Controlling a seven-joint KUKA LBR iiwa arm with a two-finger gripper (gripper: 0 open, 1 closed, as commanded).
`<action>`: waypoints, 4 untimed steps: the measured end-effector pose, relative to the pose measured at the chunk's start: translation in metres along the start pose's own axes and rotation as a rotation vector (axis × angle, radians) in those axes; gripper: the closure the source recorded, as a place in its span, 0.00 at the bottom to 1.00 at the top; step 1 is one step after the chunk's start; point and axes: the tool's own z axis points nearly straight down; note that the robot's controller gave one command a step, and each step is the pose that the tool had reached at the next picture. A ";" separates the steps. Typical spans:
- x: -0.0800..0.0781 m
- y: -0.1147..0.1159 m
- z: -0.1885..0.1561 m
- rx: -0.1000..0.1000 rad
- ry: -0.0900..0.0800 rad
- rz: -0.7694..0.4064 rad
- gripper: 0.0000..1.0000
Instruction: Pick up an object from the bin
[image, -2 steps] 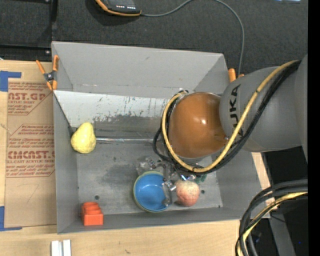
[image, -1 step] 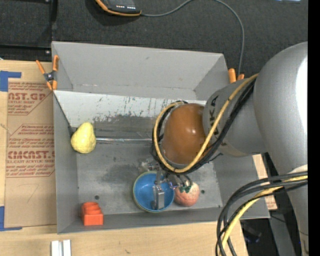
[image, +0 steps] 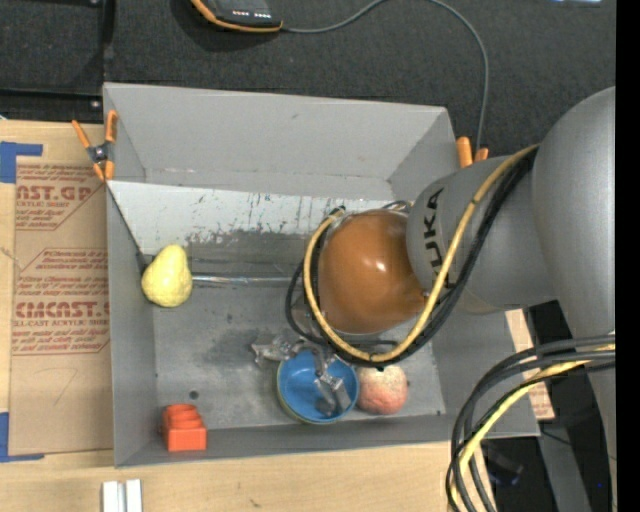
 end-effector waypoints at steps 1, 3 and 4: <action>0.004 -0.010 -0.001 0.000 0.000 0.554 1.00; 0.004 -0.011 -0.002 -0.001 -0.001 0.642 1.00; 0.005 -0.011 -0.010 0.000 0.000 0.591 1.00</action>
Offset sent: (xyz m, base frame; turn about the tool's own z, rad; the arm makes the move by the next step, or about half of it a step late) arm 0.0000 0.0000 0.0000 0.0000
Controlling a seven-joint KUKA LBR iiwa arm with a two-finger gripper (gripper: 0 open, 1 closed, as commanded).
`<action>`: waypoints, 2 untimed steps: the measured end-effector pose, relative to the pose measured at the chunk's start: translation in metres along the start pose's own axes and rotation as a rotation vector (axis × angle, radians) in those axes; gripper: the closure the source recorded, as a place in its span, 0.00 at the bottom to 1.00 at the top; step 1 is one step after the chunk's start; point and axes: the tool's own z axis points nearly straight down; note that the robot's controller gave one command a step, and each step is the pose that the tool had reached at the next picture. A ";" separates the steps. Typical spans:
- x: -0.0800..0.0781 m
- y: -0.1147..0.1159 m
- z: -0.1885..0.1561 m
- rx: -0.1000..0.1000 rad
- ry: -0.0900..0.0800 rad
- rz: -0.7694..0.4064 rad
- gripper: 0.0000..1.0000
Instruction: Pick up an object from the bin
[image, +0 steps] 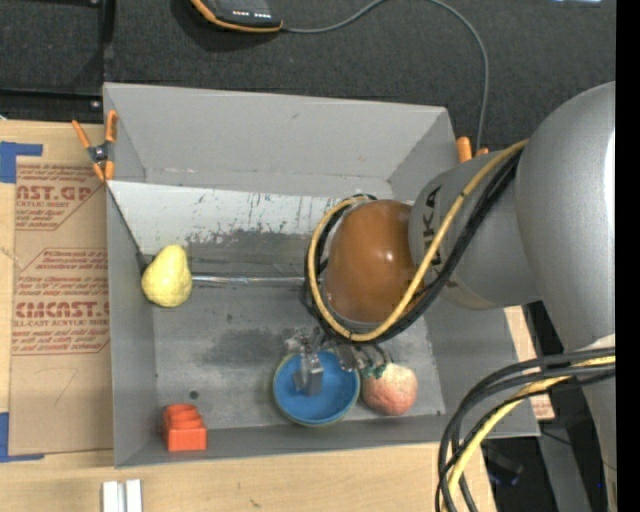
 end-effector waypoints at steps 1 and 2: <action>0.000 0.000 -0.009 -0.001 0.001 -0.009 1.00; 0.001 0.001 -0.020 -0.002 0.006 0.032 1.00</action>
Offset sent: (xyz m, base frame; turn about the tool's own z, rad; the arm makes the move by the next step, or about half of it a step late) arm 0.0000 0.0000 0.0741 0.0000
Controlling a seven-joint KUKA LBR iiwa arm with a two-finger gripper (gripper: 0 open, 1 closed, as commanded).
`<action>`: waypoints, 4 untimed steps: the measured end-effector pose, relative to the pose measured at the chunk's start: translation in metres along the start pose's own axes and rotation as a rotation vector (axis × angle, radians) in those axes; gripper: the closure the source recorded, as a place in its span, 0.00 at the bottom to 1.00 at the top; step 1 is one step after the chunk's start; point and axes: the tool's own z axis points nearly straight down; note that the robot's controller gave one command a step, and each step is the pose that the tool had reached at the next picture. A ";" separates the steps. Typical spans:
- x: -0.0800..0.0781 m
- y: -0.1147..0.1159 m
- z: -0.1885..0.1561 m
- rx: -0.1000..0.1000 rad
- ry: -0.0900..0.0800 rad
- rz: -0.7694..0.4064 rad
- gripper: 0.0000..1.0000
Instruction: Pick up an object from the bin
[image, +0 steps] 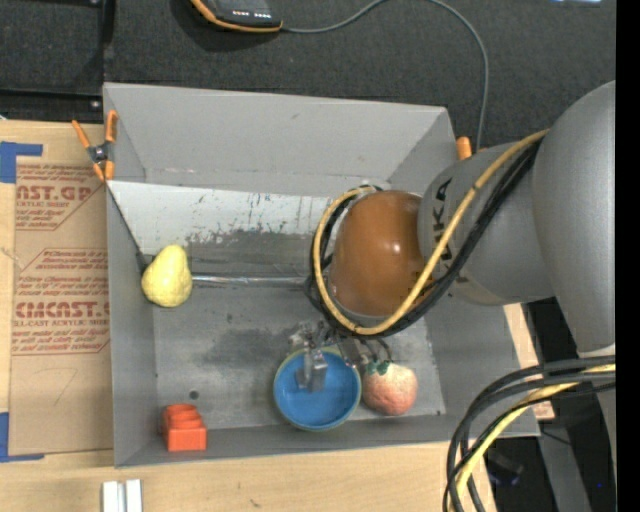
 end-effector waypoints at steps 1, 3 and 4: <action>0.000 0.000 -0.016 0.000 -0.002 0.019 1.00; -0.001 0.000 -0.029 0.001 -0.005 -0.007 1.00; -0.001 0.000 -0.033 0.001 -0.004 -0.005 1.00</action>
Offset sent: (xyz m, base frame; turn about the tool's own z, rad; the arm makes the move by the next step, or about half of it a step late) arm 0.0001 -0.0002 0.0272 0.0000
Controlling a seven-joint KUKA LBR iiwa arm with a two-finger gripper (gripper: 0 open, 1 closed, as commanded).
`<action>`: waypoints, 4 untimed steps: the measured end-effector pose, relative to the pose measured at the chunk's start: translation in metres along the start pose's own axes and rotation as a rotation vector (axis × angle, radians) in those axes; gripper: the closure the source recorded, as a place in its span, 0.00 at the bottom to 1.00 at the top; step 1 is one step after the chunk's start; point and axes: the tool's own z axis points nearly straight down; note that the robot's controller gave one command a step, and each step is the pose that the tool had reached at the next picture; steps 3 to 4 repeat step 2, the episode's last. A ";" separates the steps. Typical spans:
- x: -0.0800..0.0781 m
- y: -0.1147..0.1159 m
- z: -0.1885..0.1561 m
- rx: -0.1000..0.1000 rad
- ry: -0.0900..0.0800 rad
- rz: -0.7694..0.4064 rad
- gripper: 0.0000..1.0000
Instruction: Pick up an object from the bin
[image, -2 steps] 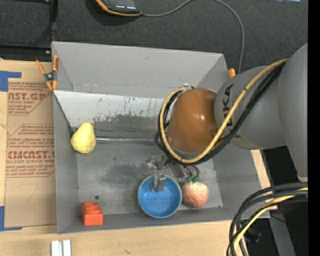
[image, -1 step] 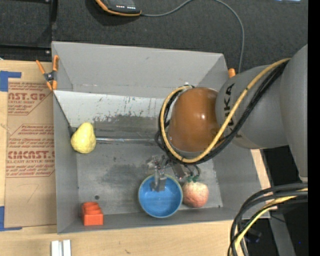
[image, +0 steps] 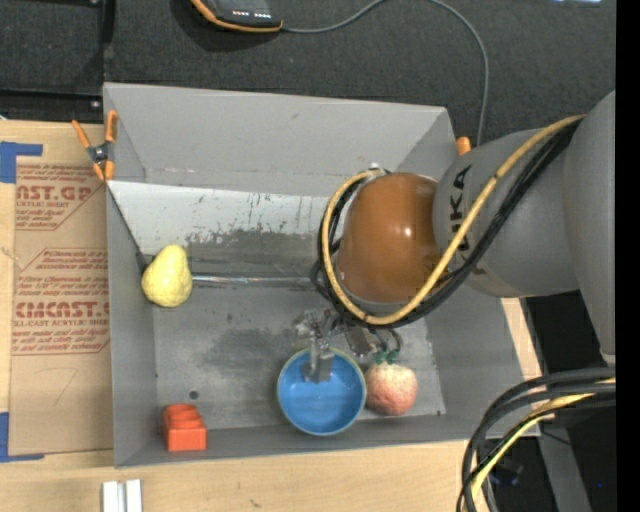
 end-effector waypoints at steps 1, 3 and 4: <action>0.000 0.000 -0.004 0.000 0.000 0.000 1.00; 0.001 0.000 -0.012 -0.001 0.006 0.000 1.00; 0.001 0.000 -0.012 -0.001 0.006 0.000 1.00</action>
Offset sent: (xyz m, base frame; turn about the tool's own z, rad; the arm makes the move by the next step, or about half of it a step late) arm 0.0000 -0.0002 0.0525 0.0000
